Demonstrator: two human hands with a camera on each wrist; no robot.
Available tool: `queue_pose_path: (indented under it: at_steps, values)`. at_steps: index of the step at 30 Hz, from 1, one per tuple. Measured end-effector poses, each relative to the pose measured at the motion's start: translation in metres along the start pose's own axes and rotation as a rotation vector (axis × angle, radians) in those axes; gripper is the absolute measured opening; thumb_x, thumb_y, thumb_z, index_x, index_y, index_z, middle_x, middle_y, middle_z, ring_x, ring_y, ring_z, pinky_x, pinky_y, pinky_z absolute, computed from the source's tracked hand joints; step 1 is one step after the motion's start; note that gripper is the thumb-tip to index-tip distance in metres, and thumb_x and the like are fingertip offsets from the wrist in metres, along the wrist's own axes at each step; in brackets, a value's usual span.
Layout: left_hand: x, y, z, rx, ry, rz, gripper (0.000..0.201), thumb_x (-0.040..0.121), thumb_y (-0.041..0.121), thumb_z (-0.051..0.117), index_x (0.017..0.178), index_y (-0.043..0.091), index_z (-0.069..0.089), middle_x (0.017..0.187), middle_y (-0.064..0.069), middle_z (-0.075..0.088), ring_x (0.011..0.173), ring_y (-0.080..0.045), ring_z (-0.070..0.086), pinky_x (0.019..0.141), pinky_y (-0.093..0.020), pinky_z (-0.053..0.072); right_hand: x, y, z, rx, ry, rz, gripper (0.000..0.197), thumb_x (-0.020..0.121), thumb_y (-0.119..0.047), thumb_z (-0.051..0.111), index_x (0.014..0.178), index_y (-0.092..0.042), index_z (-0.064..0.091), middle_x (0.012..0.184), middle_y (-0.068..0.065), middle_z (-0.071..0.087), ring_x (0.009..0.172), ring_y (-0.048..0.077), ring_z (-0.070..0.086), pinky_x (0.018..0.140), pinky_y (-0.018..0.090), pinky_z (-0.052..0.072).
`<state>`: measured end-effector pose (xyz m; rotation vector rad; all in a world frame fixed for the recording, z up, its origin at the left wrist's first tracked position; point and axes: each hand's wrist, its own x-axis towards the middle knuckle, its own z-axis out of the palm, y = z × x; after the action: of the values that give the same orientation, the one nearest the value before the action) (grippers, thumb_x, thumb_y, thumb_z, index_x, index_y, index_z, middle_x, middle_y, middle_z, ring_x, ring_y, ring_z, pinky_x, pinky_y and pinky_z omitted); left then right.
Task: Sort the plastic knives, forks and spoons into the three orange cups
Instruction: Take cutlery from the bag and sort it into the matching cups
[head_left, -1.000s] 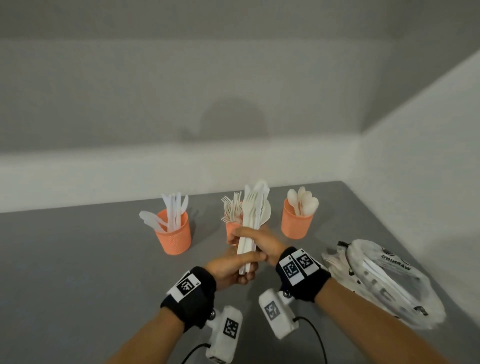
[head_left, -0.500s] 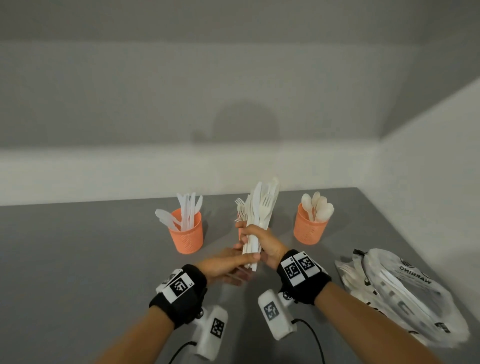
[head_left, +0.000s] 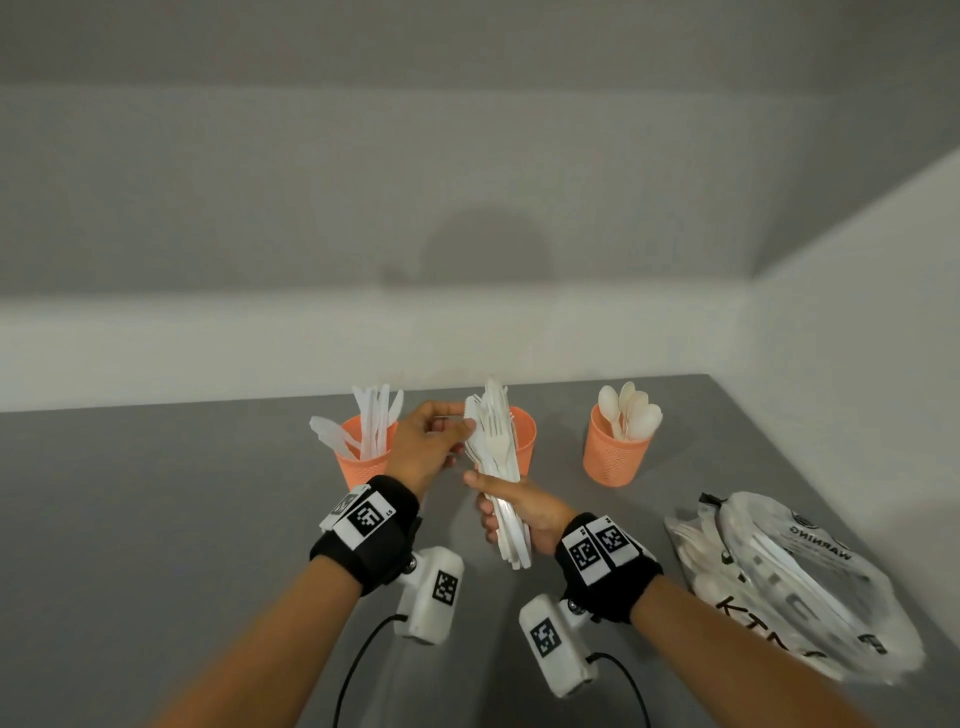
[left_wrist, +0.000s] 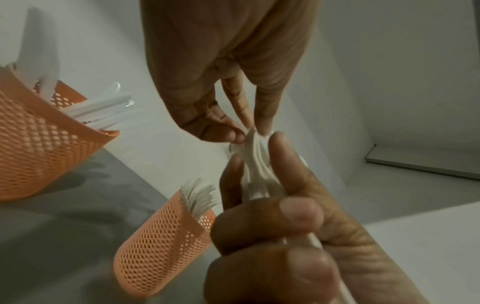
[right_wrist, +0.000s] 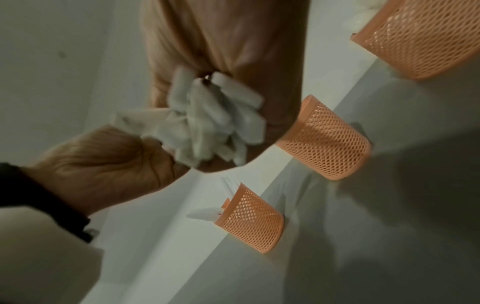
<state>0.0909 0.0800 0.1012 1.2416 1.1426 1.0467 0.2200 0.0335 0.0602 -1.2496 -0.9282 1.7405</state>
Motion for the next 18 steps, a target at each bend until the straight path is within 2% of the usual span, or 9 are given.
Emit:
queue_pose_path:
  at_steps: [5, 10, 12, 15, 17, 18]
  values:
    - [0.003, -0.001, 0.000, -0.040, 0.003, -0.027, 0.011, 0.091, 0.007, 0.055, 0.084, 0.015, 0.052, 0.076, -0.002, 0.056, 0.065, -0.013, 0.053, 0.061, -0.023, 0.047, -0.002, 0.005, -0.006, -0.005, 0.056, -0.003, 0.015, 0.085, -0.030, 0.065, 0.086, -0.018, 0.054, 0.054, -0.004, 0.053, 0.040, 0.007, 0.048, 0.043, 0.020, 0.043]
    - [0.001, -0.005, 0.006, -0.084, 0.060, -0.060, 0.012, 0.096, 0.010, 0.043, 0.085, 0.017, 0.044, 0.078, -0.007, 0.057, 0.067, -0.016, 0.056, 0.068, -0.030, 0.051, 0.000, 0.006, -0.008, -0.005, 0.114, -0.042, 0.018, 0.082, -0.029, 0.069, 0.081, -0.016, 0.056, 0.052, -0.003, 0.054, 0.041, 0.008, 0.050, 0.044, 0.021, 0.045]
    - [-0.001, -0.007, 0.008, -0.115, 0.109, -0.063, 0.008, 0.097, 0.010, 0.039, 0.091, 0.013, 0.042, 0.077, -0.006, 0.056, 0.065, -0.017, 0.058, 0.065, -0.029, 0.053, 0.002, 0.008, -0.007, 0.007, 0.136, -0.055, 0.020, 0.081, -0.031, 0.069, 0.079, -0.016, 0.056, 0.051, -0.004, 0.052, 0.040, 0.008, 0.049, 0.043, 0.020, 0.044]
    - [-0.003, -0.008, 0.009, -0.184, 0.162, -0.055, 0.005, 0.098, 0.011, 0.038, 0.101, 0.008, 0.040, 0.074, -0.006, 0.058, 0.056, -0.014, 0.062, 0.053, -0.023, 0.056, 0.006, 0.011, -0.005, 0.052, 0.154, -0.063, 0.021, 0.082, -0.035, 0.067, 0.081, -0.018, 0.055, 0.050, -0.004, 0.048, 0.039, 0.008, 0.045, 0.042, 0.020, 0.041]
    - [-0.003, -0.010, 0.010, -0.207, 0.132, -0.067, 0.011, 0.095, 0.010, 0.046, 0.105, 0.005, 0.045, 0.073, -0.007, 0.062, 0.052, -0.011, 0.063, 0.051, -0.021, 0.056, 0.008, 0.012, -0.003, 0.081, 0.161, -0.070, 0.020, 0.084, -0.034, 0.065, 0.080, -0.018, 0.054, 0.046, -0.005, 0.046, 0.037, 0.008, 0.043, 0.041, 0.019, 0.040]
    - [-0.004, -0.012, 0.010, -0.185, 0.111, -0.074, 0.017, 0.092, 0.009, 0.051, 0.108, 0.003, 0.047, 0.076, -0.009, 0.063, 0.056, -0.013, 0.063, 0.052, -0.021, 0.056, 0.009, 0.011, -0.002, 0.080, 0.165, -0.078, 0.020, 0.085, -0.033, 0.065, 0.080, -0.017, 0.055, 0.045, -0.005, 0.046, 0.036, 0.007, 0.043, 0.040, 0.018, 0.040]
